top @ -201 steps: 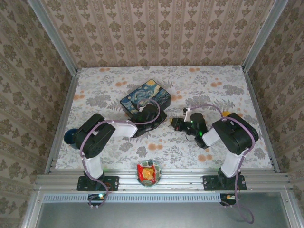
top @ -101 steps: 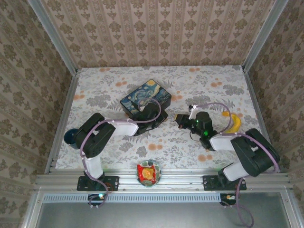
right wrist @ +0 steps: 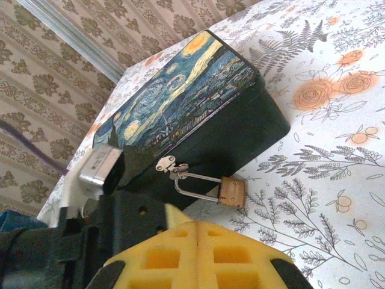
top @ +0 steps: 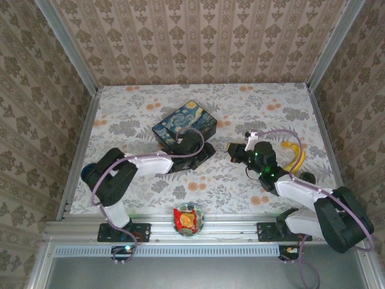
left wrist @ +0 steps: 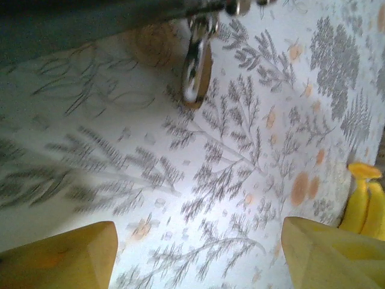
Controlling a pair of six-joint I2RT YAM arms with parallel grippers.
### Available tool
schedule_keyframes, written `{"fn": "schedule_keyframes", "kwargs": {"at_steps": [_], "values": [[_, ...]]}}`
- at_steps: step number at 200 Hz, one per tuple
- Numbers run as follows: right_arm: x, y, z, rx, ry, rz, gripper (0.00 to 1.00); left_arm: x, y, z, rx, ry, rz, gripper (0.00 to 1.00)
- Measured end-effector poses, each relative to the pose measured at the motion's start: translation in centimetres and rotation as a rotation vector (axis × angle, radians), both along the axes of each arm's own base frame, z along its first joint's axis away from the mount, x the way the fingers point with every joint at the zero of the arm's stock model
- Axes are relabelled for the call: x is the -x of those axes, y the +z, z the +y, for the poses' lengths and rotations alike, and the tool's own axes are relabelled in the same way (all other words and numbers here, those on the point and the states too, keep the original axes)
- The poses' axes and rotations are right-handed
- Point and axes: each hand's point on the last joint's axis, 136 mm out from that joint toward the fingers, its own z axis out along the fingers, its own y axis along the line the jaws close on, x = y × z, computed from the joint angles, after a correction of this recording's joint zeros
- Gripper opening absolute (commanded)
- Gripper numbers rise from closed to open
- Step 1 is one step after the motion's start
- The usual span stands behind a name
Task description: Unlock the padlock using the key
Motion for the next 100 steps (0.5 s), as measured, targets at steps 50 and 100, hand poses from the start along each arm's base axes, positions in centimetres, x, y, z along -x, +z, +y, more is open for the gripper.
{"fn": "schedule_keyframes", "kwargs": {"at_steps": [50,100], "values": [[0.1,2.2,0.0,-0.043,-0.007,-0.016,0.0,-0.1,8.7,1.2,0.068,-0.092,-0.304,0.65],[-0.5,6.0,0.8,-0.146,0.005,-0.046,0.0,0.3,10.9,-0.1,0.182,-0.254,-0.541,0.5]]}}
